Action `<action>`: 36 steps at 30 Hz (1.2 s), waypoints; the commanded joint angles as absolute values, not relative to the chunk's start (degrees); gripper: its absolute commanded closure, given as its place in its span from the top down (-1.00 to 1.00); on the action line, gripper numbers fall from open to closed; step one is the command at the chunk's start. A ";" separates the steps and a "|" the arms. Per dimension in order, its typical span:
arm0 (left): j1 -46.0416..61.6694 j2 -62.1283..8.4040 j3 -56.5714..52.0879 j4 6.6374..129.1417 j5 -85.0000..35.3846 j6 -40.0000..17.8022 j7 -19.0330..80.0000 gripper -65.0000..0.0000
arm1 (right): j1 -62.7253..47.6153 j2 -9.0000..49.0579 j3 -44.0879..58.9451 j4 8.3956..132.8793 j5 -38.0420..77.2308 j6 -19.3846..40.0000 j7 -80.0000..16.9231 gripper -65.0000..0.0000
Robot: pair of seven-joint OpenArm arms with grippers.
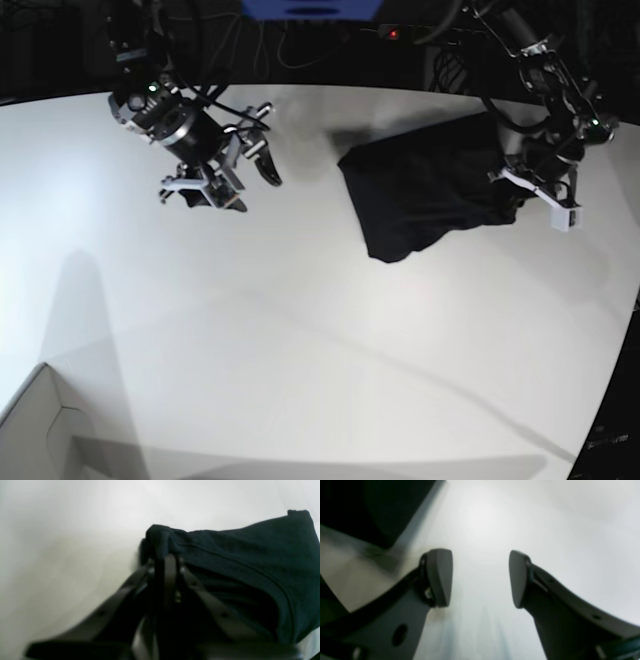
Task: Layout the t-shirt on the table in an organized manner, then fold the t-shirt properly
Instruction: 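Grasp the folded bundle's end with the left gripper and drag it toward the right gripper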
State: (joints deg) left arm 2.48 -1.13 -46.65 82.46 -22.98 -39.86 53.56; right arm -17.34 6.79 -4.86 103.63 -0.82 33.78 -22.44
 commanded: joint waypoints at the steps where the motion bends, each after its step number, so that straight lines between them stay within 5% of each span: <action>1: 2.95 -1.71 -46.73 83.74 -24.04 -40.00 52.88 -0.52 | -17.01 6.90 -4.70 105.19 0.04 33.98 -20.88 0.12; 5: 4.00 -1.71 -46.73 84.35 -24.04 -40.00 52.88 0.12 | -17.01 6.90 -4.70 106.42 0.04 33.98 -20.88 0.12; 8: 5.23 -1.54 -46.81 86.29 -24.13 -40.00 52.88 0.39 | -17.01 6.90 -4.70 107.03 0.04 33.98 -20.88 0.12; 23: 18.51 -0.75 -46.37 97.27 -43.91 -40.00 52.88 0.43 | -18.15 6.90 -4.00 108.79 0.04 33.98 -20.88 0.12; 36: 20.79 5.32 -46.81 94.99 -44.53 -40.00 52.18 0.43 | -20.09 6.90 -2.51 108.79 0.04 33.98 -20.88 0.12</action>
